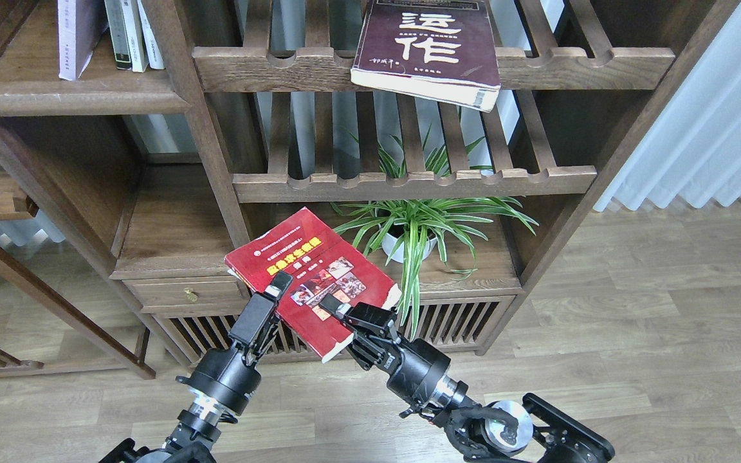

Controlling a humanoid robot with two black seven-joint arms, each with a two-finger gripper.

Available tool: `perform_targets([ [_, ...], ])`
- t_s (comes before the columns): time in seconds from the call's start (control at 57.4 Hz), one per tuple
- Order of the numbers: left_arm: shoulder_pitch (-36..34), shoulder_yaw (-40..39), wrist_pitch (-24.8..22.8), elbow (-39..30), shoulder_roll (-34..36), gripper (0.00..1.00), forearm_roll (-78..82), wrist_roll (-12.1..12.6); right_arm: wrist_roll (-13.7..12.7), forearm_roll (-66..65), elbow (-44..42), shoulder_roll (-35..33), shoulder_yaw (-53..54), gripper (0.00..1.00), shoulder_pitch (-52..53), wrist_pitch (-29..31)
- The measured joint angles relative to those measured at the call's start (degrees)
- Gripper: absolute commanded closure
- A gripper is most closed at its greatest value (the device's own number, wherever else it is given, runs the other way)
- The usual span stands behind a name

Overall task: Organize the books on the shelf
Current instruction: 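Hold the red book between both grippers and grip it with left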

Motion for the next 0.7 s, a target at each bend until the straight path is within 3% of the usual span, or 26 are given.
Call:
perform_targets([
  [0.192, 0.0, -0.1, 0.0, 0.2, -0.4, 0.07, 0.0, 0.0, 0.1, 0.1, 0.0, 0.0, -1.0, 0.94, -0.3, 0.0],
  [0.279, 0.0, -0.4, 0.0, 0.3, -0.3, 0.19, 0.1, 0.0, 0.1, 0.1, 0.0, 0.0, -1.2, 0.94, -0.4, 0.0],
  [0.697, 0.0, -0.9, 0.0, 0.6, 0.1, 0.42, 0.0, 0.2, 0.1, 0.1, 1.8, 0.0, -1.1, 0.94, -0.4, 0.0],
])
